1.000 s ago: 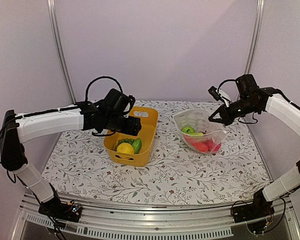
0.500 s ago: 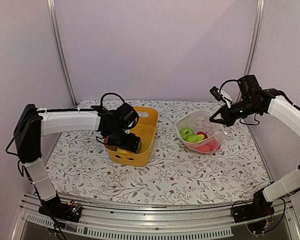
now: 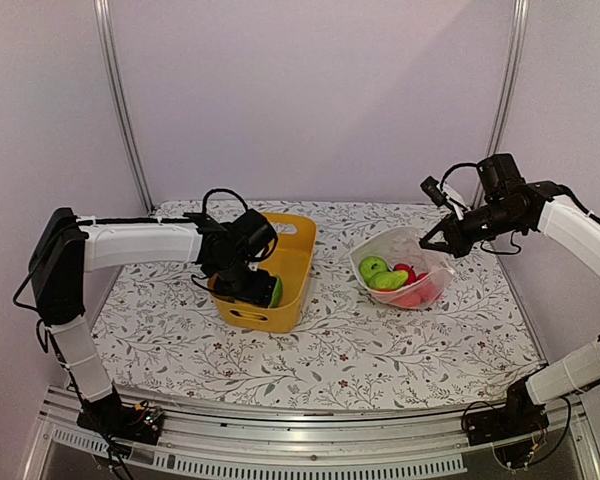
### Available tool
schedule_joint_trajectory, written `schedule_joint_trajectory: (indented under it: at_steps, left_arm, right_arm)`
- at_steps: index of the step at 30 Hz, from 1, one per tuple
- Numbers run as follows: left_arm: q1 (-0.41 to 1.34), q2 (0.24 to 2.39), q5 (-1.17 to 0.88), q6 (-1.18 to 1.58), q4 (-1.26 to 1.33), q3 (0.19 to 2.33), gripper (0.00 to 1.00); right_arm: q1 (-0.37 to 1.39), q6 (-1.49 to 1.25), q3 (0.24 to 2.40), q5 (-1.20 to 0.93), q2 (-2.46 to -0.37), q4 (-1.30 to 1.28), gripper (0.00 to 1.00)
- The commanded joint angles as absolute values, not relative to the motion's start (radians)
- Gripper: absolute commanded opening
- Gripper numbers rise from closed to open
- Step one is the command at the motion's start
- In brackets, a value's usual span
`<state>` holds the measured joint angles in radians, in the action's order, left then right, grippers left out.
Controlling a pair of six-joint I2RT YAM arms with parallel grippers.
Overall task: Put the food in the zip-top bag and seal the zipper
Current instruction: Pick up the fake fruit from the bin.
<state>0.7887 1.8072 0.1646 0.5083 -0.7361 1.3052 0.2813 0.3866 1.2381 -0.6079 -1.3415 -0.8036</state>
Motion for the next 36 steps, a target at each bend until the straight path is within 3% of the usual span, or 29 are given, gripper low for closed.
schedule_joint_trajectory:
  at_steps: [1,8,18,26,36]
  left_arm:
    - [0.779,1.819,0.178,0.498,-0.776,1.3,0.77]
    - [0.779,1.79,0.179,0.481,-0.775,1.318,0.62]
    - [0.778,1.716,0.244,0.464,-0.785,1.4,0.6]
    - [0.782,1.641,0.294,0.443,-0.782,1.493,0.57]
    - [0.892,1.525,0.292,0.356,-0.511,1.444,0.54]
  right_arm:
    - [0.284,0.402,1.229,-0.622,-1.318,-0.812,0.0]
    - [0.285,0.401,1.221,-0.618,-1.311,-0.815,0.0]
    - [0.284,0.399,1.237,-0.623,-1.307,-0.838,0.0]
    - [0.286,0.439,1.298,-0.765,-1.285,-0.924,0.0]
    - [0.287,0.434,1.194,-0.72,-1.3,-0.829,0.0]
